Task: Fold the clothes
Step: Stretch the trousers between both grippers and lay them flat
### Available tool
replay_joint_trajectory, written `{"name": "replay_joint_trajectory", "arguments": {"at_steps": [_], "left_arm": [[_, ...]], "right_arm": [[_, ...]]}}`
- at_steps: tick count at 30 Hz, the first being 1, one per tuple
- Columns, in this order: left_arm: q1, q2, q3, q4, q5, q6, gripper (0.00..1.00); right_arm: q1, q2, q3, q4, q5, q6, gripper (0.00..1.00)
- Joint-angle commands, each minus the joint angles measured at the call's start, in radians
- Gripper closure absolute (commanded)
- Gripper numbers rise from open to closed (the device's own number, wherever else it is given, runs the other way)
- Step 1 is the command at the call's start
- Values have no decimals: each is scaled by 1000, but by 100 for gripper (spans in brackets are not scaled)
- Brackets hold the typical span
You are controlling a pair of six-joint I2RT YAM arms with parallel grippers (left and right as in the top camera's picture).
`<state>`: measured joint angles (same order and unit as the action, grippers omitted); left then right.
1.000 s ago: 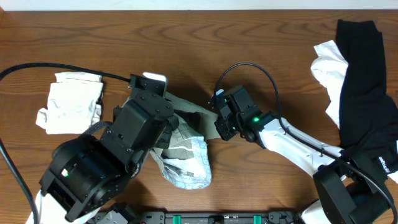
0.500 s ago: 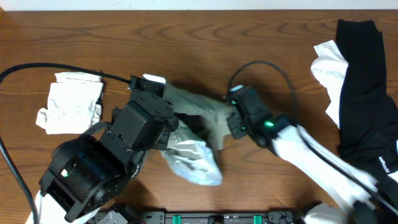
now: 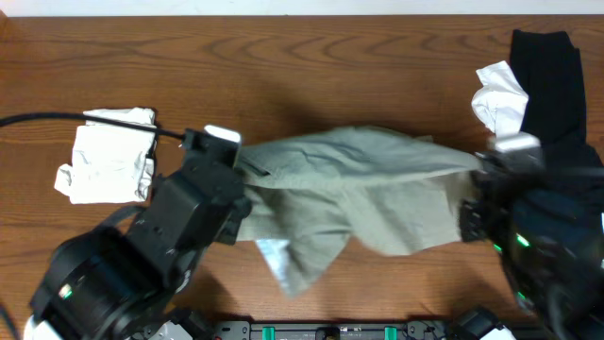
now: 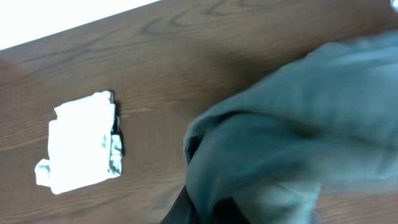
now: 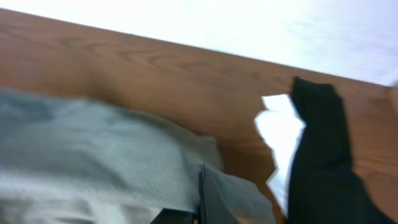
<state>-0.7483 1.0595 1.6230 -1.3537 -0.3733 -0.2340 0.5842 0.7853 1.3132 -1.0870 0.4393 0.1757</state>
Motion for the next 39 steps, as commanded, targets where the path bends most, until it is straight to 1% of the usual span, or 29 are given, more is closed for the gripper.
{"name": "replay_joint_trajectory", "arguments": {"at_steps": [1,7,14,19,22,27,31,35,39], "left_arm": [[1,-43,42,-21,-39,16,94],[1,-77,44,-65,-37,16,94],[1,-97,68,-70,-27,16,94],[1,-102,156,-71,-4,18,94],[1,-102,230,-71,35,37,94],[1,-102,352,-82,110,39,94],[1,-102,427,-106,124,40,94],[1,-102,471,-108,139,63,94],[1,-98,474,-91,138,83,94]], "right_arm": [[-16,-12,80,-63,118,23,99],[-16,-12,202,-195,179,91,99],[-16,-12,297,-267,220,93,99],[-16,-12,358,-305,220,94,99],[-16,-12,400,-321,220,93,99],[-16,-13,497,-344,214,93,99],[-16,-13,589,-387,199,94,99],[-17,-12,654,-416,201,93,99],[-16,-12,677,-407,200,93,99]]}}
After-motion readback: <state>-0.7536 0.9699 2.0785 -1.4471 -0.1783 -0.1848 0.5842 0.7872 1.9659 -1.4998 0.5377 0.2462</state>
